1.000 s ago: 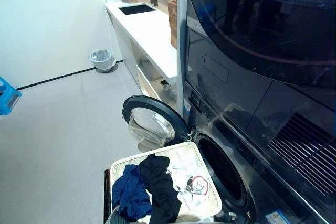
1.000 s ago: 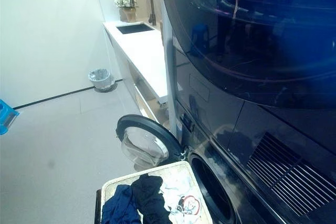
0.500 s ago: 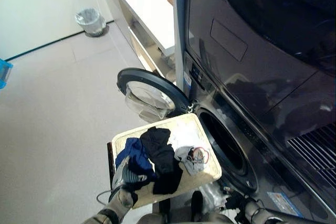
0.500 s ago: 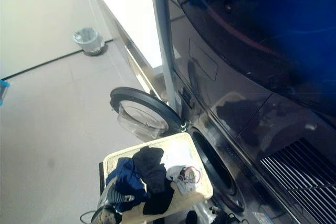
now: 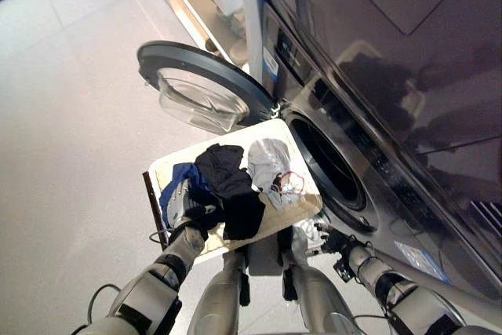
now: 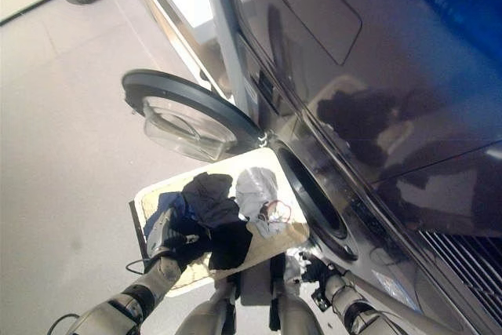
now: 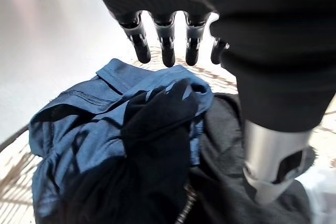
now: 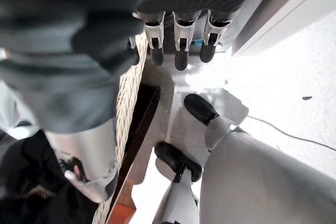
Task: Put the clothes into the washing machine.
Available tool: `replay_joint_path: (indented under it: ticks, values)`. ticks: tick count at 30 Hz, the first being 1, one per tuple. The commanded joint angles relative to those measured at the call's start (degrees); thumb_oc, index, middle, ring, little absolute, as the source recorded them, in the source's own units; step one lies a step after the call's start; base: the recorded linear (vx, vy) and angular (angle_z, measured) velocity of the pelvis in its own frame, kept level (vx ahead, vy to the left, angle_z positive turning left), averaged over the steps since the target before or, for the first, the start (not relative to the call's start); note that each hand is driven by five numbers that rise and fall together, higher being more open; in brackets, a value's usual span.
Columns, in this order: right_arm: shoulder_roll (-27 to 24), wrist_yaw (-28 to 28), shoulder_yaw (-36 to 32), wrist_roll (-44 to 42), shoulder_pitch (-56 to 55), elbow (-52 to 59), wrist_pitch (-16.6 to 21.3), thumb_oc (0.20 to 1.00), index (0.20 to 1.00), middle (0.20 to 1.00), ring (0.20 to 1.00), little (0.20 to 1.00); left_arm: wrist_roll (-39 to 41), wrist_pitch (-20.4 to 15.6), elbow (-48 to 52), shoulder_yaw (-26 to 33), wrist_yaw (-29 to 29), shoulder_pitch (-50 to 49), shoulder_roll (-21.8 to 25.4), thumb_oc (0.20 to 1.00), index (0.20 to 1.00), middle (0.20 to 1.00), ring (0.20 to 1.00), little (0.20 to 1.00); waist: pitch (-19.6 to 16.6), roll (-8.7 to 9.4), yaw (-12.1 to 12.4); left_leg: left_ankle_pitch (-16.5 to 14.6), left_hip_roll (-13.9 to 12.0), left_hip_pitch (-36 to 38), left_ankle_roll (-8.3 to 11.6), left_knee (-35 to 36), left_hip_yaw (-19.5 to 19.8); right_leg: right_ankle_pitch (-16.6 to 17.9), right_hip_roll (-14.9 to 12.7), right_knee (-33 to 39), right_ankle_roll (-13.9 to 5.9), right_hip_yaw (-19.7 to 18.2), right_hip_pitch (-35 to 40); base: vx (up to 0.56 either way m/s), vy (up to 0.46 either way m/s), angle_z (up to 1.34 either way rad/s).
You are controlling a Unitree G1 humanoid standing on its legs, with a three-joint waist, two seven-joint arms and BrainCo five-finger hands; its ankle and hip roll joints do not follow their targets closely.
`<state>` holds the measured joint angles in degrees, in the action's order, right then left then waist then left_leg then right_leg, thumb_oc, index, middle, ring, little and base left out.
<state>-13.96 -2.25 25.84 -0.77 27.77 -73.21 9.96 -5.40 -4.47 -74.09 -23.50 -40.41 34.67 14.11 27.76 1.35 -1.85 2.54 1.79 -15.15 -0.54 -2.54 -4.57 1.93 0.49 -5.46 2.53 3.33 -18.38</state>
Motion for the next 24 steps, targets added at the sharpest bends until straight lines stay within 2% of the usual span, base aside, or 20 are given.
replay_joint_path:
  ticks: [1, 3, 6, 12, 13, 16, 17, 19, 21, 22, 24]
  values:
    - [0.7, 0.8, 2.8, -4.0, -0.9, 3.0, 0.9, 1.000, 1.000, 1.000, 1.000, 1.000, 3.0, 4.2, -3.6, 1.9, -2.9, 3.6, 2.2, 1.000, 1.000, 1.000, 1.000, 1.000, 0.8, 2.89, -2.0, 0.5, 3.6, -7.1, -1.49, -7.9, 0.5, 9.7, -2.5, 3.2, -4.68, -4.3, -4.3, -0.06, 0.040, -0.21]
    - [0.6, 1.2, 2.8, -5.9, -0.4, 3.7, 1.3, 1.000, 1.000, 1.000, 1.000, 1.000, 3.6, 7.7, -4.7, 2.1, -2.4, 6.3, 3.8, 1.000, 1.000, 1.000, 1.000, 1.000, 2.0, 3.60, -2.6, 0.6, 3.3, -9.2, -1.58, -9.0, 0.1, 9.8, -2.3, 1.6, -4.58, -4.5, -6.7, -0.06, 0.044, -0.25]
    - [0.0, 1.4, 3.3, -7.7, -0.1, 4.6, 1.7, 1.000, 1.000, 1.000, 1.000, 1.000, 3.0, 10.1, -5.9, 1.8, -2.0, 8.5, 5.3, 1.000, 1.000, 1.000, 1.000, 1.000, 2.0, 3.74, -3.5, 0.9, 2.9, -13.1, -1.56, -10.6, -0.1, 9.4, -1.6, -1.0, -4.19, -4.6, -10.8, -0.06, 0.053, -0.09]
    - [-2.0, 2.1, 4.1, -10.6, -0.1, 9.0, 1.7, 1.000, 1.000, 1.000, 1.000, 1.000, -3.7, 16.3, -5.7, -2.0, 0.8, 11.4, 7.4, 1.000, 1.000, 1.000, 1.000, 1.000, 2.0, 2.91, -4.8, 0.8, 2.7, -21.4, -1.60, -15.8, 0.1, 8.0, -1.1, -6.7, -3.50, -4.1, -19.2, -0.04, 0.048, -0.02]
    - [-2.5, 2.1, 4.0, -11.1, -0.3, 9.9, 2.1, 1.000, 1.000, 1.000, 1.000, 1.000, -6.4, 18.5, -5.8, -3.2, 2.0, 11.8, 7.9, 1.000, 1.000, 1.000, 1.000, 1.000, 2.0, 2.66, -5.0, 0.3, 2.5, -23.1, -1.67, -17.3, 0.3, 7.4, -1.1, -8.0, -3.41, -3.9, -20.8, -0.03, 0.026, 0.04]
    - [-3.7, 2.3, 4.0, -12.0, -0.8, 11.9, 2.8, 1.000, 1.000, 1.000, 1.000, 1.000, -8.7, 21.9, -5.6, -5.7, 6.1, 11.6, 9.0, 1.000, 1.000, 1.000, 1.000, 1.000, 2.0, 2.29, -5.2, 0.0, 2.5, -26.2, -1.72, -19.3, 0.9, 7.0, -1.4, -9.4, -3.26, -3.4, -23.9, -0.03, 0.020, 0.07]
    - [-3.9, 2.3, 4.0, -12.2, -0.7, 12.0, 3.2, 1.000, 1.000, 1.000, 1.000, 1.000, -8.4, 21.9, -5.6, -6.1, 7.5, 11.5, 9.4, 0.551, 0.551, 0.551, 0.551, 0.551, 2.0, 2.17, -5.2, -0.1, 2.5, -26.9, -1.72, -19.7, 1.1, 7.0, -1.4, -9.7, -3.20, -3.3, -24.7, -0.03, 0.012, 0.06]
    - [-4.3, 2.3, 3.9, -12.6, -0.9, 12.6, 4.0, 1.000, 1.000, 1.000, 1.000, 1.000, -8.6, 21.4, -5.8, -6.4, 10.0, 11.3, 9.8, 0.416, 0.416, 0.416, 0.416, 0.416, 2.0, 2.06, -5.3, -0.2, 2.5, -27.8, -1.79, -20.0, 1.3, 6.9, -1.5, -9.9, -3.02, -3.2, -25.4, -0.03, 0.009, 0.04]
    - [-4.5, 2.5, 3.7, -13.0, -0.9, 13.1, 4.5, 1.000, 1.000, 1.000, 1.000, 1.000, -7.3, 20.3, -5.9, -6.6, 11.5, 11.0, 10.0, 0.335, 0.335, 0.335, 0.335, 0.335, 2.0, 1.91, -5.2, -0.2, 2.6, -28.3, -1.79, -20.3, 1.6, 6.8, -1.5, -10.1, -2.88, -3.2, -25.9, -0.03, 0.013, 0.04]
    - [-4.6, 2.5, 3.6, -13.2, -0.8, 13.5, 4.6, 1.000, 1.000, 1.000, 1.000, 1.000, -7.3, 19.6, -5.9, -6.4, 12.5, 10.8, 10.1, 0.200, 0.200, 0.200, 0.200, 0.200, 2.0, 1.79, -5.2, -0.2, 2.6, -28.5, -1.78, -20.5, 1.7, 6.7, -1.5, -10.3, -2.79, -3.2, -26.1, 0.00, 0.000, 0.00]
    - [-4.8, 2.5, 3.2, -13.5, -0.8, 14.1, 5.1, 1.000, 1.000, 1.000, 1.000, 1.000, -6.0, 18.2, -5.8, -6.3, 13.3, 10.5, 10.1, 0.200, 0.200, 0.200, 0.200, 0.200, 2.0, 1.60, -5.2, 0.0, 2.7, -28.5, -1.78, -20.3, 1.9, 6.6, -1.5, -10.4, -2.70, -3.1, -26.0, -0.04, 0.017, 0.01]
